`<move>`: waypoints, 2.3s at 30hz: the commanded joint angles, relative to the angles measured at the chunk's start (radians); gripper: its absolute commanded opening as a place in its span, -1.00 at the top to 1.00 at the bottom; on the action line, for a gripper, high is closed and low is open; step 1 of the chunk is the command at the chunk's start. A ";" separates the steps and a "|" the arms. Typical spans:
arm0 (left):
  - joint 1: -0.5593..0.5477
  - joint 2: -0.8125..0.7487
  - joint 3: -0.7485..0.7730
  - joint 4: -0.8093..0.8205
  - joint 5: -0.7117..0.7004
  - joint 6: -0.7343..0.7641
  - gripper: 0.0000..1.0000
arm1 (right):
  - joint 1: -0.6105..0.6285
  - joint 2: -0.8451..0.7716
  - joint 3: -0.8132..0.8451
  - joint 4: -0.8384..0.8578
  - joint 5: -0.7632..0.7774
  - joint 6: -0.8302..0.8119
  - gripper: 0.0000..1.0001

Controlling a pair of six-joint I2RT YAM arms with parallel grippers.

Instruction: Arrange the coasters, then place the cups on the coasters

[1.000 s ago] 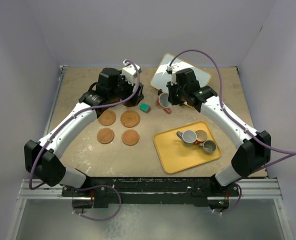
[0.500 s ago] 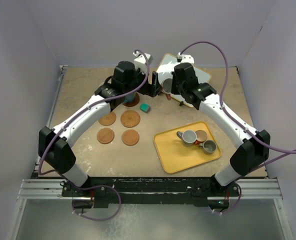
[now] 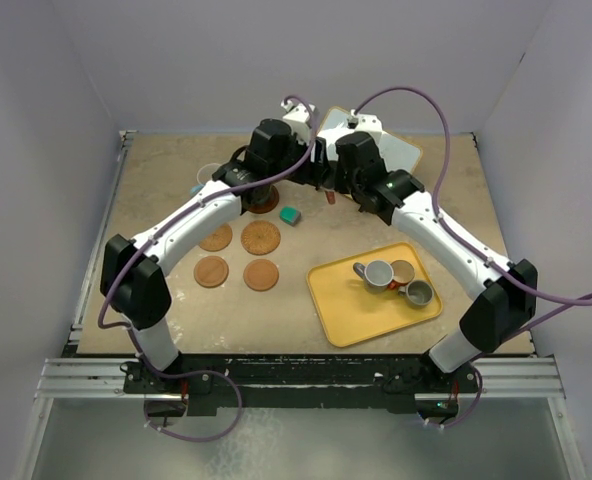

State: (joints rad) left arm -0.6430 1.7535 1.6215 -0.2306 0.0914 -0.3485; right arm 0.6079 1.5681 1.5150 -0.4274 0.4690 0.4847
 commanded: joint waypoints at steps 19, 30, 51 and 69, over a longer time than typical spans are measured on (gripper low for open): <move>-0.022 0.047 0.093 -0.041 -0.023 0.071 0.88 | 0.030 -0.057 0.003 0.090 -0.161 0.023 1.00; -0.021 -0.016 0.060 -0.019 -0.035 0.121 0.94 | 0.028 -0.081 -0.050 0.138 -0.351 0.012 0.55; 0.004 -0.131 -0.081 0.013 -0.085 0.265 0.94 | -0.005 -0.144 -0.083 0.185 -0.520 -0.007 -0.18; 0.274 -0.231 -0.204 -0.138 -0.015 0.538 0.94 | -0.101 -0.252 -0.173 0.170 -0.836 -0.285 -0.36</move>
State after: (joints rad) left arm -0.4217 1.6073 1.4334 -0.3622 0.0818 0.0383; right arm 0.5610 1.3533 1.3537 -0.2420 -0.2134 0.3275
